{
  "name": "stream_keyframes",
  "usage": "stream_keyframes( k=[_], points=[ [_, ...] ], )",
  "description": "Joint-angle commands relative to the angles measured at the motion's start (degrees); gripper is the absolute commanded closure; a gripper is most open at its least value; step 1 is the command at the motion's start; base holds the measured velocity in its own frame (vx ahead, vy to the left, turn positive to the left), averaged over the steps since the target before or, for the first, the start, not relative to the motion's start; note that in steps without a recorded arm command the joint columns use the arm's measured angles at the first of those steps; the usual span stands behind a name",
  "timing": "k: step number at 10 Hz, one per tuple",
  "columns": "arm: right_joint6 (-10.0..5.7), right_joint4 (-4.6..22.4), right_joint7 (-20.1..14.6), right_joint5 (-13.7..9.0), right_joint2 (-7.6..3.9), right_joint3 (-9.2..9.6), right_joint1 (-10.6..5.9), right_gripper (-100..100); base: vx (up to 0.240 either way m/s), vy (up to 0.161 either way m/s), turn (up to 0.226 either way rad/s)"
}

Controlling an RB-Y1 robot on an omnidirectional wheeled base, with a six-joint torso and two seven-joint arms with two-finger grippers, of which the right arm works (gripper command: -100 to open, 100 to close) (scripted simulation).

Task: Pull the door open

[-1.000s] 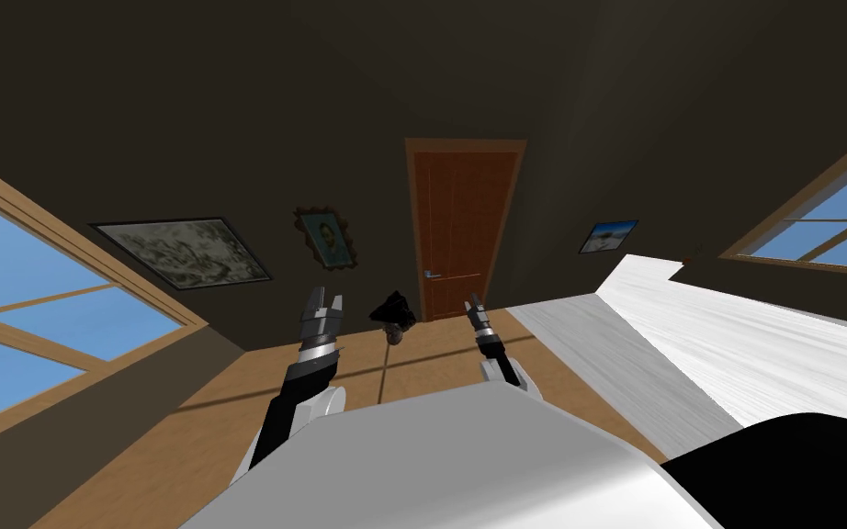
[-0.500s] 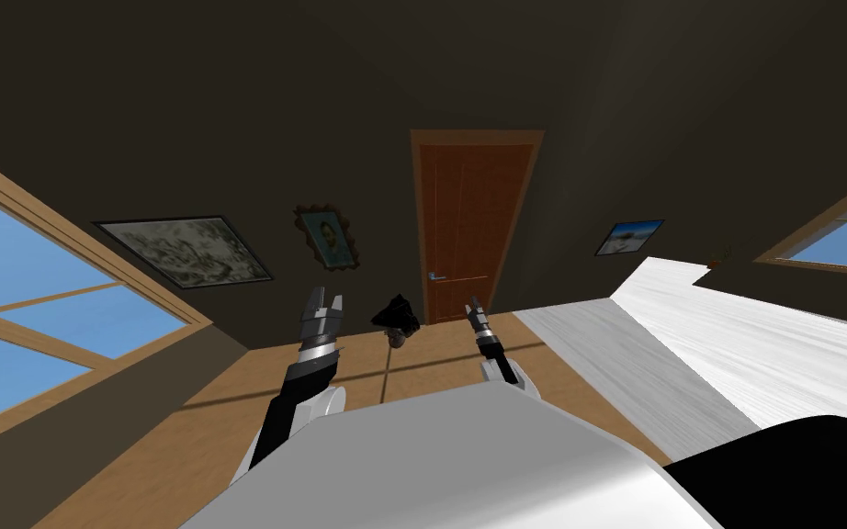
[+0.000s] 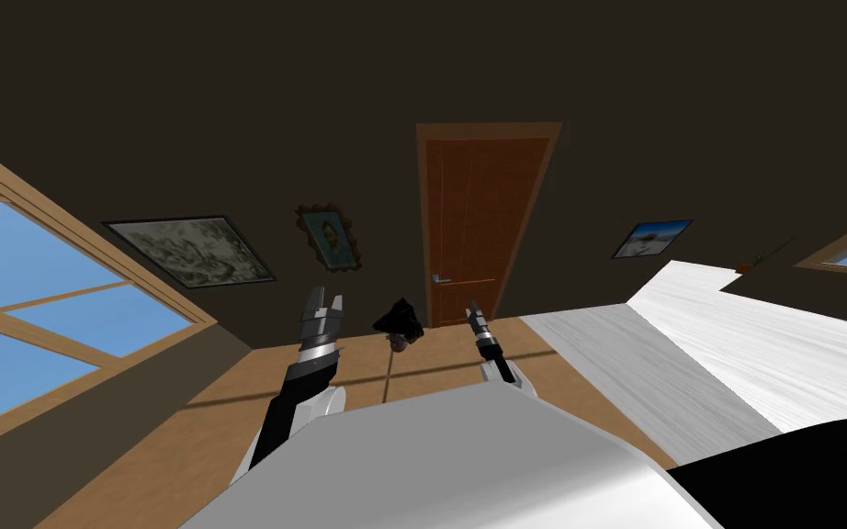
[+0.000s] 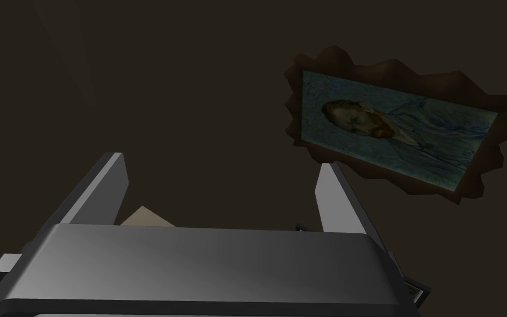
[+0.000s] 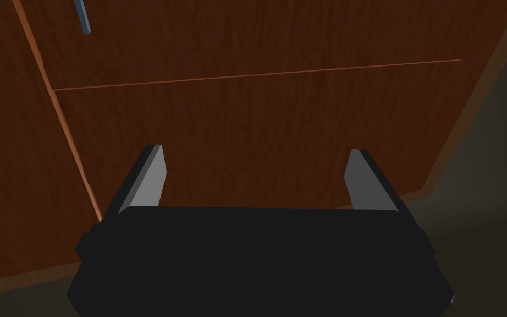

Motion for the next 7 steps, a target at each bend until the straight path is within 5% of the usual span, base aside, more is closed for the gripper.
stream_keyframes(
  k=[1,7],
  points=[
    [-0.34,2.62,0.02,-0.2,-0.22,-0.35,-1.04,-100,0.094,0.026,0.046],
    [-2.02,11.98,0.22,-0.83,-0.8,-1.49,-4.55,-100,0.105,0.023,0.046]
  ],
)
